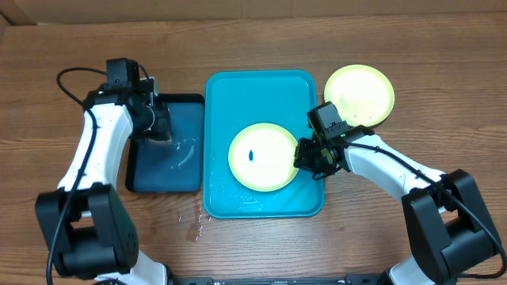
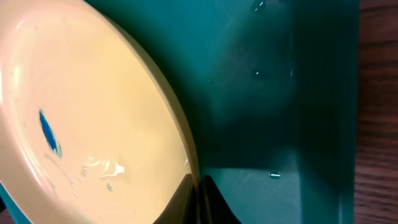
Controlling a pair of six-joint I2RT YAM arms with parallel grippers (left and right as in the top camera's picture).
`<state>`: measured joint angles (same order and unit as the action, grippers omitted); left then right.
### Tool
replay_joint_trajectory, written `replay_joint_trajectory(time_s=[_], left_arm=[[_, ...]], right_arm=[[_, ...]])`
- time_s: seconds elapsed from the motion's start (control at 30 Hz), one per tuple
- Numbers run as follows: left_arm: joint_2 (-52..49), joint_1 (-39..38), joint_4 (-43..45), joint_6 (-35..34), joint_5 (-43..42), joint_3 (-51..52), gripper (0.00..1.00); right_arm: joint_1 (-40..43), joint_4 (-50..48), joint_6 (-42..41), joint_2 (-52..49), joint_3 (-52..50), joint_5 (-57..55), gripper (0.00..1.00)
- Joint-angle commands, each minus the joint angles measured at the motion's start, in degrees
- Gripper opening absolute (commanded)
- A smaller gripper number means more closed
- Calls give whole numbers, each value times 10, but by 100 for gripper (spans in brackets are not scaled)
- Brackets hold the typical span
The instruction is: Clean dirty plates on tray and stack at the side
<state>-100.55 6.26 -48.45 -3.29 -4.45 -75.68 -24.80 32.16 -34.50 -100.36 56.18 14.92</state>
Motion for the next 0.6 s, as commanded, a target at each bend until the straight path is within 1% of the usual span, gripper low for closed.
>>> replay_joint_trajectory(time_s=[0.0, 0.07, 0.17, 0.27, 0.43, 0.57], left_arm=[[9, -7, -11, 34, -1, -8, 4], [6, -8, -14, 33, -1, 0, 4], [4, -10, 2, 33, 0, 25, 4], [4, -10, 37, 33, 0, 59, 4], [3, -10, 93, 31, 0, 117, 4], [-3, -10, 132, 31, 0, 153, 4]], right_arm=[[0, -4, 0, -1, -4, 19, 4], [0, -4, 0, -1, -4, 16, 4], [0, -4, 0, -1, -4, 0, 10], [0, -4, 0, -1, -4, -24, 11], [0, -7, 0, -1, -4, -31, 19], [0, -8, -1, -1, -4, -31, 20]])
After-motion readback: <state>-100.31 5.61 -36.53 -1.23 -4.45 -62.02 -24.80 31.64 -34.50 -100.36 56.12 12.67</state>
